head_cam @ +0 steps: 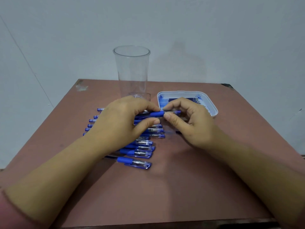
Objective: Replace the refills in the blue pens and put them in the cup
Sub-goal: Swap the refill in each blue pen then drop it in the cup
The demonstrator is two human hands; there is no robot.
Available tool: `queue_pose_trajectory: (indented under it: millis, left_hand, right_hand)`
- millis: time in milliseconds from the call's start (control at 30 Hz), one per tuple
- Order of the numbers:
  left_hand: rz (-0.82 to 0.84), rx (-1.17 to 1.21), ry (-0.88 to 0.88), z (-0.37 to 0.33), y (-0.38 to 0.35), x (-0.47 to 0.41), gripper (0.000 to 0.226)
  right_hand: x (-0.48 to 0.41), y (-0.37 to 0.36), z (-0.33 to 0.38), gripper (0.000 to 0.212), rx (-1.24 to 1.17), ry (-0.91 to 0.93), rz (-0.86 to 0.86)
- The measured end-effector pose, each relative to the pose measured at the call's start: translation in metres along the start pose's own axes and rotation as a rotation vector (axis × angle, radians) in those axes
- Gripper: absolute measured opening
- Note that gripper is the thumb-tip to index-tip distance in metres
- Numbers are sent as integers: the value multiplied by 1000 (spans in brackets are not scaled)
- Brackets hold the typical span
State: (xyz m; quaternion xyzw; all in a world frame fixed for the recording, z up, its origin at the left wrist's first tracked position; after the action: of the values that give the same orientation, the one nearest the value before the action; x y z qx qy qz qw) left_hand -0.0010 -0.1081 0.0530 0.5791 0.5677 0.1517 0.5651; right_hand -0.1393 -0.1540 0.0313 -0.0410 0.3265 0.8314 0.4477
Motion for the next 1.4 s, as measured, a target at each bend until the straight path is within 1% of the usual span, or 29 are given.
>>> queue_pose_trajectory:
  millis: [67,133,200,267,367,500,600,700,800,867,933,1067,1133,1200,1267,1400]
  left_hand:
    - [95,-145,32,2,-6,2,60]
    - [199,-245,117,11,-8,10,81]
    - [275,-300,195,19,-9,20,94]
    - [308,-313,233,23,-13,33,102]
    - [339,-277,271,25,-23,50,107]
    - [306,-230,289,27,-27,55,103]
    - [295,-231,296,28,-27,56,101]
    - [288,-224,302,29,-27,57,102]
    - [295,-227,308,30,-29,57,103]
    - [290,-224,308,31,-29,57,103]
    - [289,-226,308,31,-29,57,102]
    - [292,-226,310,30,-28,57,102]
    - [297,-231,313,30,-28,57,102]
    - [297,-227,310,30,-29,58,102]
    - [296,-215,312,32,-29,58,101]
    - [314,-229,321,31,-29,57,102]
  right_hand:
    - [-1,11,-10,12,-105,-62,-59]
    - [-1,23,-13,14,-186,-92,-137]
    - [-3,36,-10,14,-243,-94,-207]
    - [-9,46,-4,11,-249,-80,-243]
    - [-21,57,2,12,-254,-85,-260]
    - [-42,64,20,18,-281,-16,-303]
    - [-55,73,36,27,-363,75,-430]
    - [-66,87,46,28,-411,148,-573]
    - [-79,92,55,28,-394,205,-636]
    - [-88,87,60,29,-314,235,-626]
    - [-99,77,63,30,-204,247,-580]
    - [-123,49,63,26,29,203,-378]
    - [-130,36,57,21,124,174,-273]
    - [-131,28,53,13,210,181,-211]
    - [-127,25,49,12,255,180,-175]
    - [-113,29,42,19,253,155,-168]
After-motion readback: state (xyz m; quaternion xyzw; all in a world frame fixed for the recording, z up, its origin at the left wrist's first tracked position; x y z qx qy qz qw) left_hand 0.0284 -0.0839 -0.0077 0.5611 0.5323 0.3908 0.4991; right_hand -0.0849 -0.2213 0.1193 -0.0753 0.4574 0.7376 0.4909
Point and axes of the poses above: each hand's wrist, its own x-axis away from the middle knuckle, its own y-axis out of the back of the hand, z = x × y, the point moved 9 cm from there along -x, towards the middle knuckle, and after that the axes turned 7 degrees about z, right-handed, at the moved point
